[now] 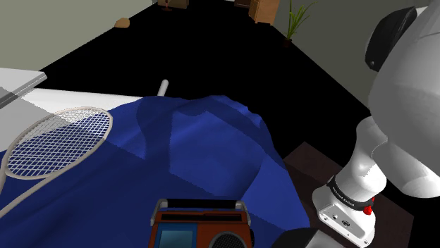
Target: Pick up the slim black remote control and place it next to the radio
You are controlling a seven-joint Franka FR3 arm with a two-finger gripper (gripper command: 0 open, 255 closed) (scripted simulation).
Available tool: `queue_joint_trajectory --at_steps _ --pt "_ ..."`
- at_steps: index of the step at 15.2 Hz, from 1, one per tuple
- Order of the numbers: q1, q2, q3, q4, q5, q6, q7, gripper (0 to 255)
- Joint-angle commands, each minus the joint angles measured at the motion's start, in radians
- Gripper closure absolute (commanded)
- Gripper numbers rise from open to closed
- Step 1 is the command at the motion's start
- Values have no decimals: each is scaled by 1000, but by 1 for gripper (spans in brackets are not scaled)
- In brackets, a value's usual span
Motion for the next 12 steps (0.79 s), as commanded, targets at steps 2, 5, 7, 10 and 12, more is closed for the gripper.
queue_joint_trajectory --at_steps 2,5,7,10,12 --pt "16 28 -19 -9 -26 32 13 255" --pt "24 40 -28 -13 -37 46 18 255" --pt "24 40 -28 -13 -37 46 18 255" --pt "24 40 -28 -13 -37 46 18 255" --pt "23 40 -28 -13 -37 46 18 0"
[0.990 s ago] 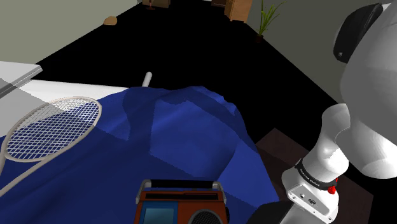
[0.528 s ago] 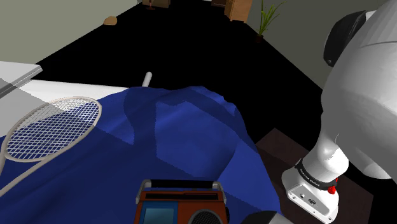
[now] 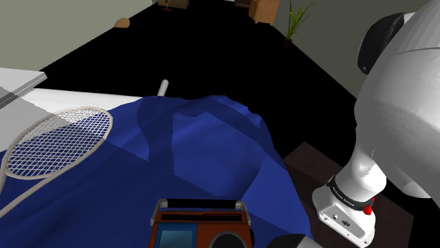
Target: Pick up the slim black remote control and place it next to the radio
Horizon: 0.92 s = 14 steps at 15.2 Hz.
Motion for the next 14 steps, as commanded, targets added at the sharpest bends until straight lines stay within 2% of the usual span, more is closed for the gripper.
queue_joint_trajectory --at_steps 1,5,9,14 --pt "0 0 0 0 0 0 0 0" --pt "0 0 0 0 0 0 0 0" --pt "-80 -105 69 6 100 -93 -66 0" --pt "-79 -106 68 6 100 -93 -67 0"
